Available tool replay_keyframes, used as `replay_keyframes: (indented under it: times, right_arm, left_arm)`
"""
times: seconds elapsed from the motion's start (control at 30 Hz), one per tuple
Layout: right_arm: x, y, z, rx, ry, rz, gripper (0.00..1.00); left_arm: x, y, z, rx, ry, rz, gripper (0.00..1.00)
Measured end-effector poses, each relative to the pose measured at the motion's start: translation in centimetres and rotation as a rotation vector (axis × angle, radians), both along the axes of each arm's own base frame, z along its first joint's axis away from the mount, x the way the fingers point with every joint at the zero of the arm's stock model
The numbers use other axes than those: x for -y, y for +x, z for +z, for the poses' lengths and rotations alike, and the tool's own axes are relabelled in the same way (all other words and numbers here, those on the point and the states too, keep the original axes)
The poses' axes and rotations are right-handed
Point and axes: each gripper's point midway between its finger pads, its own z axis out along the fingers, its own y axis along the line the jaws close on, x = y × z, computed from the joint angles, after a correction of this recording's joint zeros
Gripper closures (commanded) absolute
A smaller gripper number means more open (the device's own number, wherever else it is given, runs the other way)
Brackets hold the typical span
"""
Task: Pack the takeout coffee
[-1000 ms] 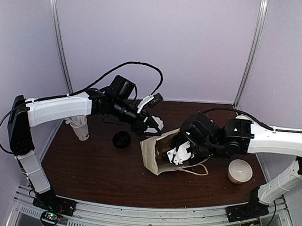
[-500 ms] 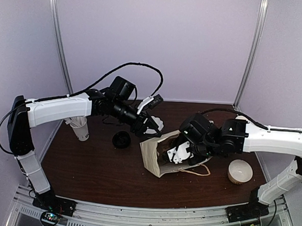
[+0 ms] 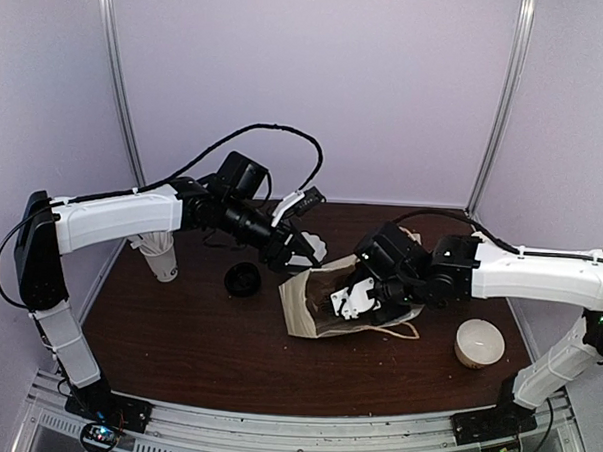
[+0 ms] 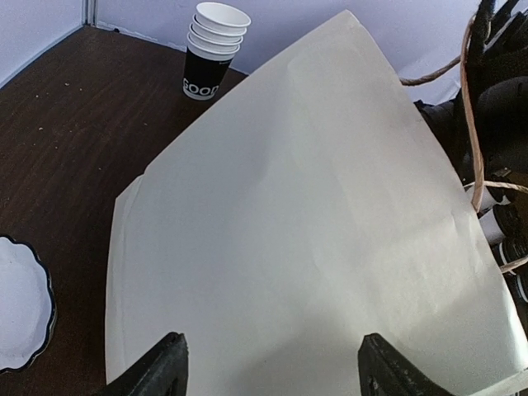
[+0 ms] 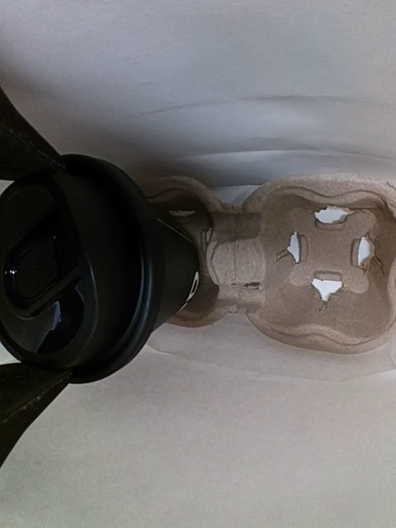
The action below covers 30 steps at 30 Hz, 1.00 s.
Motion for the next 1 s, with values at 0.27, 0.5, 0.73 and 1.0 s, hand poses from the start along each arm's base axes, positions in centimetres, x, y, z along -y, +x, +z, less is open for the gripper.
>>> replay_keyframes:
  times: [0.27,0.5,0.73,1.0]
  right_arm:
    - [-0.5,1.5,-0.4,-0.068,0.026,-0.037,0.3]
    - [-0.8,3.4,0.0,-0.203,0.056,-0.13,0.3]
    - [-1.2,3.6,-1.1,-0.345,0.03,-0.202,0.3]
    - [-0.3,1.4,-0.8,-0.461,0.005,-0.237,0.3]
  left_arm:
    - [-0.1,0.3,-0.1,0.002,-0.001,0.007,0.26]
    - [-0.2,0.7,0.0,0.016,-0.003,0.02,0.26]
    - [-0.6,1.6,-0.1,0.032,0.006,0.046,0.26]
    - [-1.2,1.3,0.5,0.051,0.02,0.056,0.26]
